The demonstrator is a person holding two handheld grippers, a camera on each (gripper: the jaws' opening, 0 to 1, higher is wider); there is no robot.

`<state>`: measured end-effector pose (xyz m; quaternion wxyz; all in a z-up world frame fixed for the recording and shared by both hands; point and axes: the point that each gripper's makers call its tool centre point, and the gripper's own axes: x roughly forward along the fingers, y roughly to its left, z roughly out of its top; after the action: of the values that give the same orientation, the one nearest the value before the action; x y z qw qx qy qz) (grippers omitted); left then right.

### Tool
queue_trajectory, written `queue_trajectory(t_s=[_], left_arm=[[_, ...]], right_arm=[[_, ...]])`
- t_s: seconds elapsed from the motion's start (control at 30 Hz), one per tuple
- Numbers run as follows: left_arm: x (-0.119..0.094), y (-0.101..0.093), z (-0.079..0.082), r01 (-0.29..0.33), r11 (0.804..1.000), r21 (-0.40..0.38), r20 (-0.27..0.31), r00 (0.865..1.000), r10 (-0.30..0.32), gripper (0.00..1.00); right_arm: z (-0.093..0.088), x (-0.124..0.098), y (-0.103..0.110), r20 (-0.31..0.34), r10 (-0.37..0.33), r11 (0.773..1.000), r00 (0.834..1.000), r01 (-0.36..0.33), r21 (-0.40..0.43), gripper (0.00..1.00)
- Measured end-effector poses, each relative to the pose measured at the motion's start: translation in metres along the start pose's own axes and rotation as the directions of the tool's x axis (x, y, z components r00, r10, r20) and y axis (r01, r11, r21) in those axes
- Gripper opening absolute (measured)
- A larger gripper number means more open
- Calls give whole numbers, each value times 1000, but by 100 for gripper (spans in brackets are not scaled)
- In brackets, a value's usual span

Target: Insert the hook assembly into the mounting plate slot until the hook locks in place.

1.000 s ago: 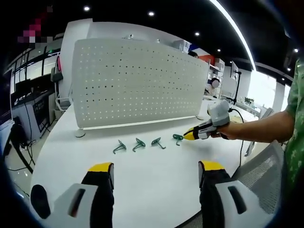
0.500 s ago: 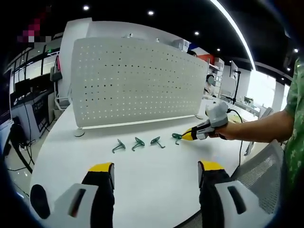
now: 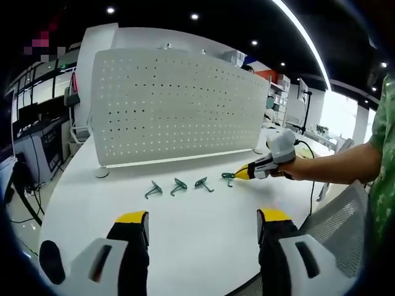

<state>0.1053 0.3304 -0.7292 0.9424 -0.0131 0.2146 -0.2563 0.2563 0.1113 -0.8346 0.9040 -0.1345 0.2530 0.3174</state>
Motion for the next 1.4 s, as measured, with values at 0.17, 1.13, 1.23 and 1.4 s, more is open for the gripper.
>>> queue_trajectory(t_s=[0.17,1.13,1.23,1.4], left_arm=[[0,0,0,1,1000,0,1,1000,-1,73],[1,-2,-2,8,1000,3,-10,1000,-8,72],[1,-2,-2,8,1000,2,-8,1000,-8,72],[1,-2,-2,8,1000,1,-8,1000,-8,72]], right_arm=[[4,-2,-1,10,-5,1000,1000,5,12,0],[-6,-1,-6,-7,-29,1000,1000,29,1,4],[-6,0,-6,-10,-29,1000,1000,29,-3,4],[-8,2,-7,-18,-38,999,999,38,-9,2]])
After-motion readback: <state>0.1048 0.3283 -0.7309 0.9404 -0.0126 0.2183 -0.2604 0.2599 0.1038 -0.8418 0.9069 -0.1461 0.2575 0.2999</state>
